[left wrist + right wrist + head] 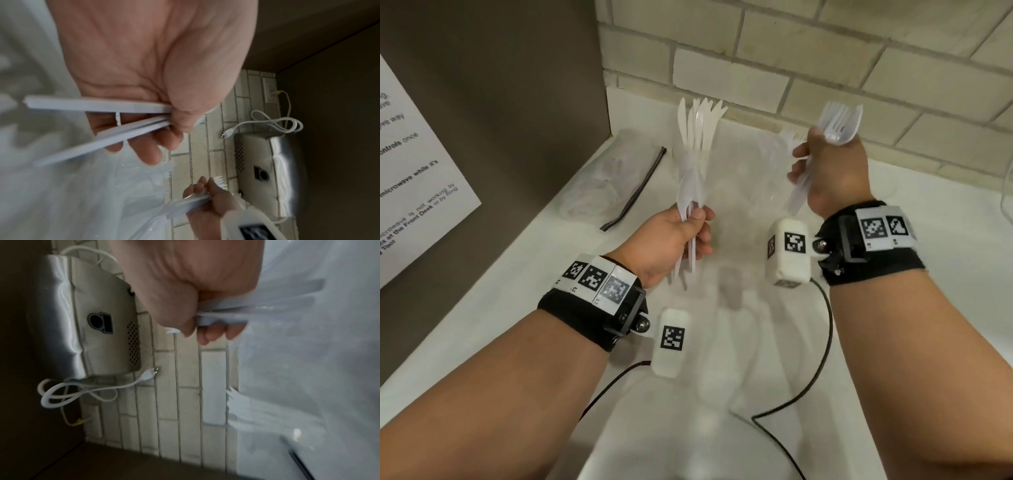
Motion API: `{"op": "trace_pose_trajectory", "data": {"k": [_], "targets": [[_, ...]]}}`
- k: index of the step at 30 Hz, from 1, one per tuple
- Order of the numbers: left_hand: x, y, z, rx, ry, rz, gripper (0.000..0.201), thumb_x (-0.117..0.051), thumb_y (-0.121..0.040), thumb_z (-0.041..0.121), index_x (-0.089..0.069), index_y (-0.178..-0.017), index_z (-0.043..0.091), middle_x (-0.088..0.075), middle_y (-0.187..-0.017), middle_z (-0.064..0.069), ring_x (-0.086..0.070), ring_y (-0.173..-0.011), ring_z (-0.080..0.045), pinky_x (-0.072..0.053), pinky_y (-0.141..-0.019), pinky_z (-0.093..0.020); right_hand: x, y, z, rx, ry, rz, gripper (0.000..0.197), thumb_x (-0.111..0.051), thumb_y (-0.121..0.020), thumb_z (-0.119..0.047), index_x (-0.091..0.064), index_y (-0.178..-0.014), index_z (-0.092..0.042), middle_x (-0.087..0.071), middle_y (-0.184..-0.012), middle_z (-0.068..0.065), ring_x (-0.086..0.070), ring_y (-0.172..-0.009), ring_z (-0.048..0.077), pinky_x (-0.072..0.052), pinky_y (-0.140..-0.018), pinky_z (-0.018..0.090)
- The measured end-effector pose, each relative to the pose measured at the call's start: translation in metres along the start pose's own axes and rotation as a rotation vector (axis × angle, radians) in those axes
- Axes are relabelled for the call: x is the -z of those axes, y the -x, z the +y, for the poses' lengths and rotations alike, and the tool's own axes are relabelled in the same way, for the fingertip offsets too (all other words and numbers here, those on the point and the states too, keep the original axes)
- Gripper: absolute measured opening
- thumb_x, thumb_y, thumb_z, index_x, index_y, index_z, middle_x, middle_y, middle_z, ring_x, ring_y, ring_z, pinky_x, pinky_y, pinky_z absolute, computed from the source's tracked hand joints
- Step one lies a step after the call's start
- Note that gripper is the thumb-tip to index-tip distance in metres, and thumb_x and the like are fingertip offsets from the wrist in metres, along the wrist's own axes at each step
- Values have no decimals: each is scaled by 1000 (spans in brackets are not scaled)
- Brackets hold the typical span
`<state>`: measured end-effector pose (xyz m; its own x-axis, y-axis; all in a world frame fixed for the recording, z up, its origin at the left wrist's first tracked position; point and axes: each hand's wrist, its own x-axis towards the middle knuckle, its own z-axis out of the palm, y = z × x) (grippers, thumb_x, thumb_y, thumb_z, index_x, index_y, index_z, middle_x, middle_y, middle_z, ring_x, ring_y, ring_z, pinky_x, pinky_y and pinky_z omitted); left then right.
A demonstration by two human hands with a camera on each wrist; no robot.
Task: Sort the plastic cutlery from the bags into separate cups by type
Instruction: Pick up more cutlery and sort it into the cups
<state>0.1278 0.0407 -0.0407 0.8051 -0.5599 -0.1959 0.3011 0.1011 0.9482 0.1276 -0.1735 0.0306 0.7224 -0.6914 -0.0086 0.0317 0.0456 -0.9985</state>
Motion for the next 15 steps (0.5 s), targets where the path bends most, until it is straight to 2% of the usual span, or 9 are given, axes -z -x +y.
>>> {"op": "trace_pose_trajectory", "data": {"k": [4, 7, 12, 13, 15], "targets": [[-7, -2, 3, 15, 9, -27, 12, -45, -100, 21, -54, -99, 13, -57, -72, -2, -62, -61, -18, -54, -64, -30, -4, -31, -29, 253, -134, 68, 12, -51, -95, -13, -52, -107, -14, -61, -73, 5, -54, -56, 15, -46, -56, 26], [-9, -8, 2, 13, -15, -5, 12, -48, -99, 19, -53, -103, 9, -62, -75, -2, -66, -62, -16, -56, -65, -31, -19, -51, -37, 362, -153, 64, 20, -52, -96, -14, -49, -116, -11, -63, -75, 4, -60, -63, 16, -50, -62, 26], [-5, -14, -2, 11, -21, 31, 12, -48, -99, 19, -52, -100, 7, -67, -68, 1, -67, -62, -14, -57, -66, -32, -33, -82, -5, 231, -137, 16, 35, -58, -92, -11, -52, -122, 6, -63, -72, 6, -61, -61, 16, -52, -63, 29], [-4, -14, -2, 12, -26, 29, 12, -48, -99, 19, -52, -100, 7, -67, -68, 0, -67, -63, -14, -57, -66, -31, -34, -87, 4, 175, -111, 11, 38, -62, -88, -12, -54, -122, 5, -66, -76, 6, -63, -64, 17, -53, -65, 31], [-2, -13, -3, 20, -37, 24, 12, -48, -98, 19, -52, -98, 7, -67, -70, -1, -67, -63, -14, -57, -66, -29, -31, -93, 21, 72, 1, 19, 48, -72, -78, -18, -57, -122, -4, -69, -99, 6, -67, -87, 19, -56, -78, 35]]}}
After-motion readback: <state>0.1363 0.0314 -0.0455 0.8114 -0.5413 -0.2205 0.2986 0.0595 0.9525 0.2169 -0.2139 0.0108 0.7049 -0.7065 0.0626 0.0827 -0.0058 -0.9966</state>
